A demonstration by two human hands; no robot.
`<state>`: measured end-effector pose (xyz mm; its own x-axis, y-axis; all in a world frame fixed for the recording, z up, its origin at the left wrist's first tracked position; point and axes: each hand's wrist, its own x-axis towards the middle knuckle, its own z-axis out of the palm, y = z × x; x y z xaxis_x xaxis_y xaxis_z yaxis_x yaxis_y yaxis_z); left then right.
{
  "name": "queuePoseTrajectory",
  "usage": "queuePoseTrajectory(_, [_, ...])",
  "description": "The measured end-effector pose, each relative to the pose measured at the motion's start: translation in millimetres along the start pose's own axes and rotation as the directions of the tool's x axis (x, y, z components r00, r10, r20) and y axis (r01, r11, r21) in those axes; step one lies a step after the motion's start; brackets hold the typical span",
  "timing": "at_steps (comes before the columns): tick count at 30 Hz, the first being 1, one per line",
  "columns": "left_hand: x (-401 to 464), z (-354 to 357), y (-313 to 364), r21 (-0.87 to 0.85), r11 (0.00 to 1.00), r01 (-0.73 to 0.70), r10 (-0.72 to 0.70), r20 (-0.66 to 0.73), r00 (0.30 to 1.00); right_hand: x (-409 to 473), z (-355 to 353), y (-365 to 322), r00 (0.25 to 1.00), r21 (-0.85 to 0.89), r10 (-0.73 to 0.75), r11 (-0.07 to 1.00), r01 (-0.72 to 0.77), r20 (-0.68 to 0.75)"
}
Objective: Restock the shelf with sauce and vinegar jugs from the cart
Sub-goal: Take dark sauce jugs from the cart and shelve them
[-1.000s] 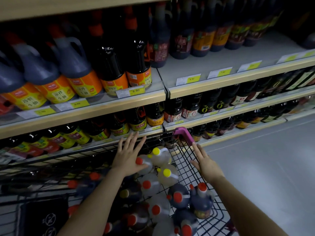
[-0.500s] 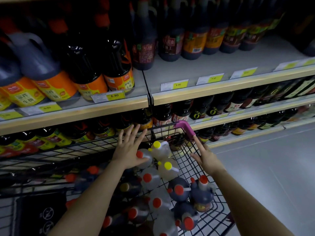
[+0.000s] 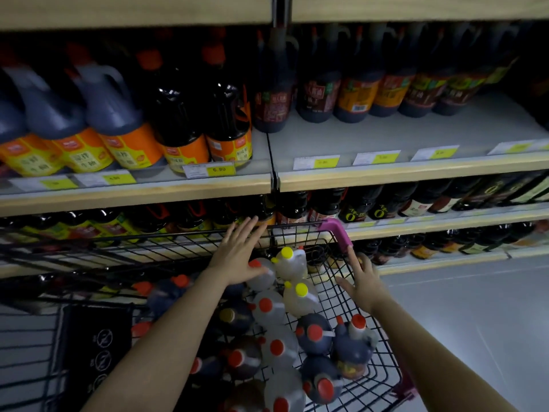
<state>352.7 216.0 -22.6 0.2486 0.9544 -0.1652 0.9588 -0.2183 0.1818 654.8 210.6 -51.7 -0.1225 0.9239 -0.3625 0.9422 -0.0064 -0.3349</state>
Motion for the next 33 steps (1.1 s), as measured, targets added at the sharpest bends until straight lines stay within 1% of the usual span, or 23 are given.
queuePoseTrajectory(1, [-11.2, -8.6, -1.5, -0.052, 0.998, 0.021, -0.023, -0.03, 0.999, -3.8, -2.7, -10.5, 0.999, -0.055, -0.019, 0.998, 0.016, -0.051])
queuePoseTrajectory(2, [-26.8, -16.8, -5.8, -0.104, 0.993, 0.053, -0.06, -0.072, 0.996, -8.3, -4.2, -23.3, 0.993, -0.074, -0.061, 0.996, 0.053, -0.098])
queuePoseTrajectory(3, [-46.3, -23.7, -13.3, -0.153, 0.984, 0.095, -0.113, -0.114, 0.987, -14.0, -4.4, -38.1, 0.986, -0.067, -0.115, 0.992, 0.107, -0.117])
queuePoseTrajectory(4, [-69.3, -28.9, -23.9, -0.183, 0.972, 0.144, -0.173, -0.154, 0.973, -20.2, -3.3, -54.1, 0.979, -0.057, -0.174, 0.984, 0.169, -0.106])
queuePoseTrajectory(6, [-121.0, -32.7, -51.1, -0.155, 0.956, 0.249, -0.281, -0.241, 0.929, -30.9, 6.0, -87.0, 0.957, -0.069, -0.288, 0.956, 0.285, -0.025])
queuePoseTrajectory(8, [-173.2, -30.4, -81.7, -0.128, 0.92, 0.37, -0.392, -0.301, 0.869, -38.5, 17.3, -123.2, 0.923, -0.061, -0.378, 0.922, 0.382, 0.067])
queuePoseTrajectory(10, [-219.9, -28.9, -108.4, -0.11, 0.855, 0.506, -0.513, -0.318, 0.797, -43.5, 27.2, -162.1, 0.885, -0.011, -0.443, 0.893, 0.449, 0.142])
queuePoseTrajectory(12, [-256.8, -28.2, -129.7, -0.054, 0.789, 0.613, -0.594, -0.326, 0.736, -47.5, 35.5, -202.6, 0.844, -0.023, -0.496, 0.859, 0.511, 0.204])
queuePoseTrajectory(13, [-267.5, -25.7, -137.3, -0.024, 0.775, 0.631, -0.602, -0.332, 0.726, -49.2, 40.1, -219.0, 0.826, -0.019, -0.523, 0.842, 0.538, 0.211])
queuePoseTrajectory(14, [-276.6, -22.9, -143.8, 0.003, 0.774, 0.633, -0.598, -0.324, 0.733, -50.9, 46.6, -235.8, 0.807, 0.001, -0.549, 0.827, 0.562, 0.218])
queuePoseTrajectory(16, [-284.1, -18.8, -149.4, 0.091, 0.79, 0.606, -0.56, -0.295, 0.774, -53.3, 59.0, -265.6, 0.773, 0.007, -0.583, 0.799, 0.601, 0.249])
queuePoseTrajectory(18, [-285.2, -15.6, -153.0, 0.156, 0.779, 0.607, -0.559, -0.265, 0.786, -52.2, 71.2, -292.7, 0.754, -0.02, -0.593, 0.783, 0.622, 0.282])
queuePoseTrajectory(20, [-285.3, -11.5, -156.9, 0.165, 0.765, 0.622, -0.577, -0.252, 0.777, -49.0, 84.0, -313.8, 0.747, 0.011, -0.58, 0.792, 0.611, 0.325])
queuePoseTrajectory(22, [-287.1, -7.2, -160.5, 0.17, 0.762, 0.625, -0.569, -0.284, 0.772, -42.6, 99.1, -329.5, 0.742, 0.057, -0.563, 0.809, 0.585, 0.364])
queuePoseTrajectory(25, [-289.0, -3.4, -162.3, 0.167, 0.764, 0.624, -0.545, -0.352, 0.761, -25.0, 126.1, -349.0, 0.737, 0.05, -0.56, 0.808, 0.588, 0.379])
queuePoseTrajectory(27, [-289.5, -2.7, -163.6, 0.179, 0.752, 0.634, -0.549, -0.363, 0.753, -13.9, 142.3, -362.9, 0.739, 0.072, -0.558, 0.813, 0.577, 0.379])
queuePoseTrajectory(30, [-288.7, -1.0, -170.4, 0.227, 0.717, 0.659, -0.567, -0.359, 0.741, 1.2, 164.9, -381.4, 0.736, 0.086, -0.554, 0.817, 0.57, 0.389])
queuePoseTrajectory(33, [-288.8, 2.4, -178.4, 0.276, 0.688, 0.671, -0.588, -0.329, 0.739, 10.9, 185.1, -391.5, 0.725, 0.057, -0.541, 0.816, 0.576, 0.426])
